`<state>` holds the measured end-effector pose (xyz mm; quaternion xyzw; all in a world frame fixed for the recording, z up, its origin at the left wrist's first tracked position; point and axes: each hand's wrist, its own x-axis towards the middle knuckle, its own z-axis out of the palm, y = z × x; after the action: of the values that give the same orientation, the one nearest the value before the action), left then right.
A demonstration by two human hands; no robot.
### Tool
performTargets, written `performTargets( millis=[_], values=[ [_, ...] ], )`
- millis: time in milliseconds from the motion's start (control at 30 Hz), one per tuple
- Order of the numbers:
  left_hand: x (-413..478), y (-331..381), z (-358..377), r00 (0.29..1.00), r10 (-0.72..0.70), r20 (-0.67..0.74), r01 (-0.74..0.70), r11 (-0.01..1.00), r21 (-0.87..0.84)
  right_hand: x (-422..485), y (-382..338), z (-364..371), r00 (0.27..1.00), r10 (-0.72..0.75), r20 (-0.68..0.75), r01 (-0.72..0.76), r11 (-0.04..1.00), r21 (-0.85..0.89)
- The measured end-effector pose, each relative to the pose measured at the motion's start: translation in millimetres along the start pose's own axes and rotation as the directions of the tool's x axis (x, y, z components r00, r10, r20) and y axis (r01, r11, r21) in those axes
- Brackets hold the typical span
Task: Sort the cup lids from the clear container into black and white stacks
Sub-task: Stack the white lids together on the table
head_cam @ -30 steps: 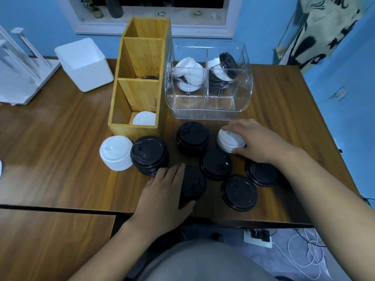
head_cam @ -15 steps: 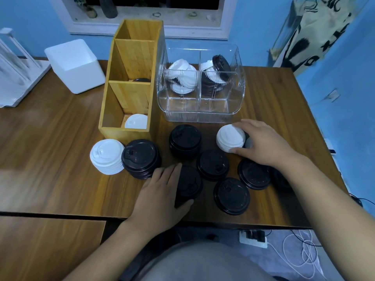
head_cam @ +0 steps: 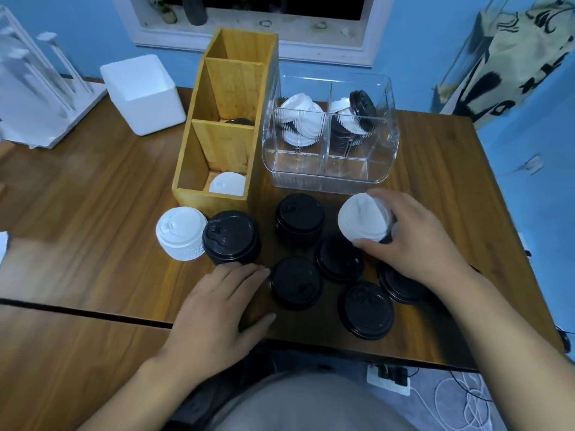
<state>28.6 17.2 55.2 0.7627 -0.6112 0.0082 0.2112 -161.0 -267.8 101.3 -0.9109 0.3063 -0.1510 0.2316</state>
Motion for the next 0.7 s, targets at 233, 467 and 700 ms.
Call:
performTargets(
  millis=[233, 467, 700],
  values=[
    [-21, -70, -39, 0.965, -0.165, -0.203, 0.178, 0.983, 0.046, 7, -76, 26, 0.974, -0.182, 0.138, 0.181, 0.983, 0.020],
    [-23, -126, -33, 0.845, -0.526, -0.093, 0.517, 0.849, -0.107, 31, -142, 52, 0.909, -0.348, 0.228, 0.354, 0.935, 0.016],
    [-1, -129, -15, 0.833, -0.549, -0.068, 0.524, 0.822, -0.223, 68, -203, 87, 0.826, -0.472, 0.308, 0.496, 0.868, 0.000]
  ],
)
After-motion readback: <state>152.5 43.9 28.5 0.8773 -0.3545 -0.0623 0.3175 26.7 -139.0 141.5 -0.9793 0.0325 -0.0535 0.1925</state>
